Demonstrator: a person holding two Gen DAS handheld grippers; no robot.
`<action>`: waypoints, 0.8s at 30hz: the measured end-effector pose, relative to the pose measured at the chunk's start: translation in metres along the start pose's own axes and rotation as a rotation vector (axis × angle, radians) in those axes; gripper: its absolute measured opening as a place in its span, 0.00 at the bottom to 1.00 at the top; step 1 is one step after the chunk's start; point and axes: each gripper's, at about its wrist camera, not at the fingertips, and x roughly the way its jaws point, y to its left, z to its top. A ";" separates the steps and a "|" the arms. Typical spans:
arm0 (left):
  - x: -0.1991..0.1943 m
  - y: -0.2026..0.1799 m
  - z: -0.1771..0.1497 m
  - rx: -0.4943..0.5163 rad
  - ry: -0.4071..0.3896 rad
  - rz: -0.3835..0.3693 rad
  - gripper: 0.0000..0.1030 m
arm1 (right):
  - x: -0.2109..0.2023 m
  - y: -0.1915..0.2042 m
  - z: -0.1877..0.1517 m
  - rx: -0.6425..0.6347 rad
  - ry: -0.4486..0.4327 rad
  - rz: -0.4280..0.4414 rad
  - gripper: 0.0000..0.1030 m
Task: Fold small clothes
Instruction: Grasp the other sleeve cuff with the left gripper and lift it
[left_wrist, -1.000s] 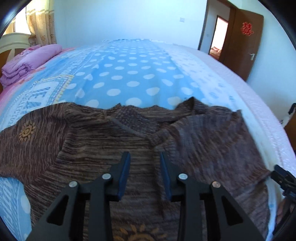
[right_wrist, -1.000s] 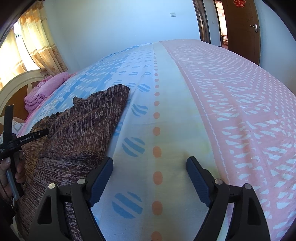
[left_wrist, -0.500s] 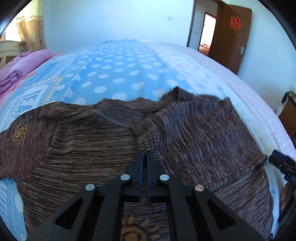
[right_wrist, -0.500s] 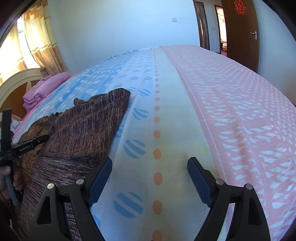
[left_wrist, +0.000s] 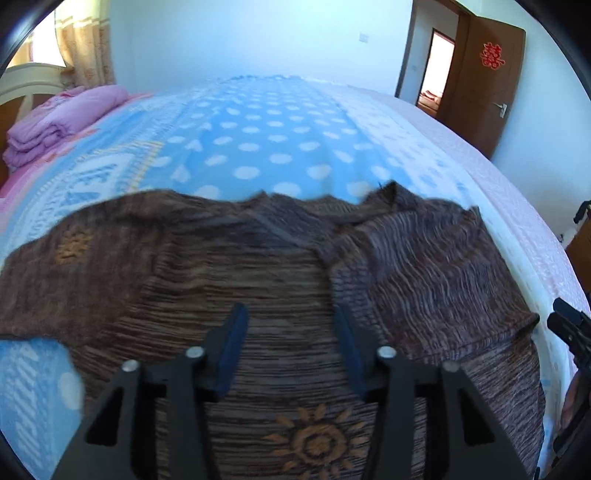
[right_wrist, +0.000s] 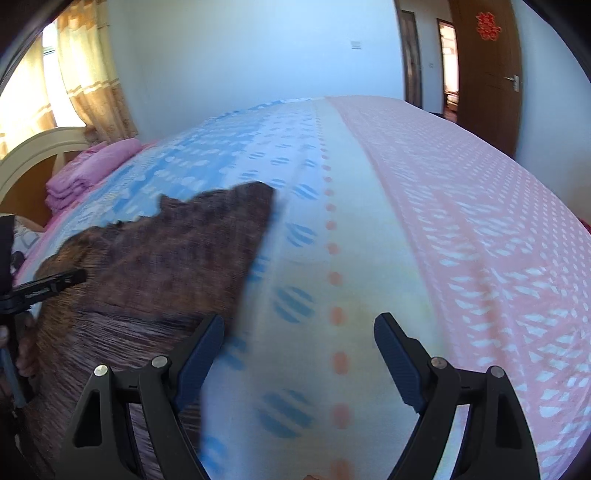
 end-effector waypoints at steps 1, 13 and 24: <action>-0.005 0.003 0.001 0.002 -0.003 0.008 0.52 | 0.000 0.015 0.006 -0.031 0.004 0.031 0.82; -0.047 0.129 -0.019 -0.098 -0.011 0.216 0.83 | 0.085 0.171 0.036 -0.253 0.195 0.271 0.82; -0.051 0.277 -0.048 -0.378 0.043 0.384 0.83 | 0.063 0.196 0.013 -0.353 0.141 0.322 0.83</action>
